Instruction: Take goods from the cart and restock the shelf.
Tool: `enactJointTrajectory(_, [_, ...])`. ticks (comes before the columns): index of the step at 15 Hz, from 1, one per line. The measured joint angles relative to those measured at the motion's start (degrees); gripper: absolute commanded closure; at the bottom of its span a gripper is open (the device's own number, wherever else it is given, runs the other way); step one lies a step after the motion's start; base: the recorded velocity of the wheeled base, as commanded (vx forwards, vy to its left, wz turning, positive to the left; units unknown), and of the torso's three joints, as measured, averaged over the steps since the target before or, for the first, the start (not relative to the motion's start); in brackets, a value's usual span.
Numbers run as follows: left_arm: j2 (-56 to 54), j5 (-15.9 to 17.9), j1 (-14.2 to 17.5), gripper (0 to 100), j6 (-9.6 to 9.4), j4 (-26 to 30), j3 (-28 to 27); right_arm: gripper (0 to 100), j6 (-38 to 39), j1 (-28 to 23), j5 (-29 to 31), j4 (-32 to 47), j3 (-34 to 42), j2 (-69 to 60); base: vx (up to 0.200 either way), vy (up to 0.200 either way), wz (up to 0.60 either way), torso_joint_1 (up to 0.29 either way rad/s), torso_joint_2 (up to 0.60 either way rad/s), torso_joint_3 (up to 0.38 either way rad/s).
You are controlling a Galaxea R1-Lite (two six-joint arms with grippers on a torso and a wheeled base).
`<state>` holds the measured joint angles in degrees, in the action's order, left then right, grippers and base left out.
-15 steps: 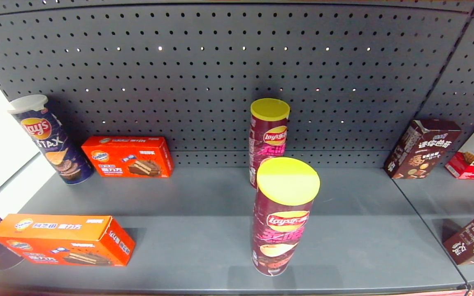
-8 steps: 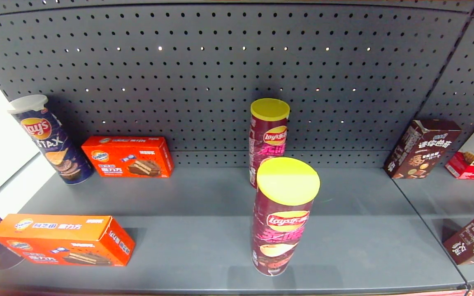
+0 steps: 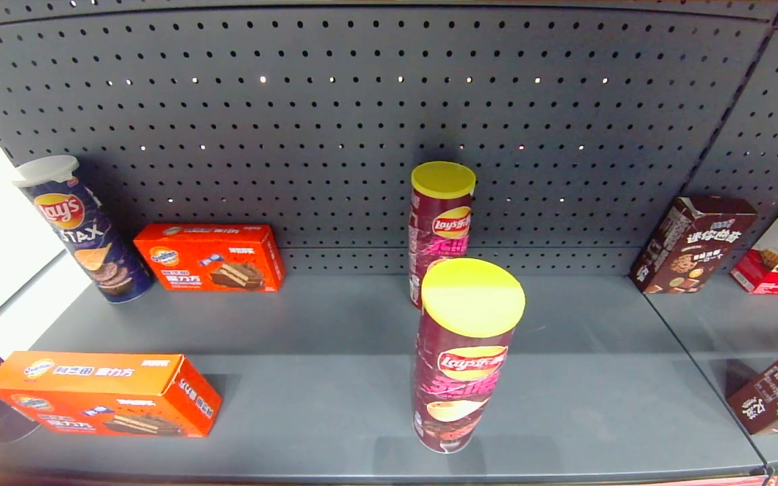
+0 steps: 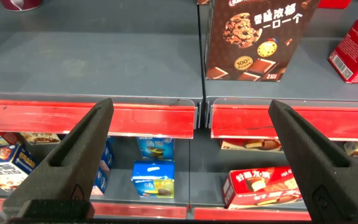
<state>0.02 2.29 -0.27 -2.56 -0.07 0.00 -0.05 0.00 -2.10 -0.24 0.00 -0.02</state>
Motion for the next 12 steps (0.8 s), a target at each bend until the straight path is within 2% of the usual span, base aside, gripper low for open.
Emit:
enactJointTrajectory(3, [0.0, -0.1, 0.0, 0, -0.20, 0.0, 0.0, 0, 0.0, 0.0, 0.0, 0.0, 0.0, 0.0, 0.000, -0.067, 0.00, 0.001, 0.00, -0.001])
enactJointTrajectory(6, [0.0, -0.2, 0.1, 0, 1.55, -0.1, 0.0, 0, 0.0, 0.1, 0.0, 0.1, 0.0, 0.0, 0.000, 0.000, 0.00, 0.000, 0.00, 0.000])
enactJointTrajectory(10, [0.0, -0.3, 0.0, 0, 1.66, -0.1, 0.0, 0, 0.0, 0.0, 0.0, 0.0, 0.0, 0.0, 0.000, 0.000, 0.00, 0.000, 0.00, 0.000])
enactJointTrajectory(11, [0.0, -0.3, 0.0, 0, 1.67, -0.1, 0.0, 0, 0.0, 0.0, 0.0, 0.0, 0.0, 0.0, -0.200, 0.000, 0.00, 0.002, 0.01, 0.002])
enactJointTrajectory(12, [0.0, -0.4, 0.0, 0, 1.74, -0.1, 0.0, 0, 0.0, 0.0, 0.0, 0.0, 0.0, 0.0, 0.000, 0.000, 0.00, 0.000, 0.00, 0.000])
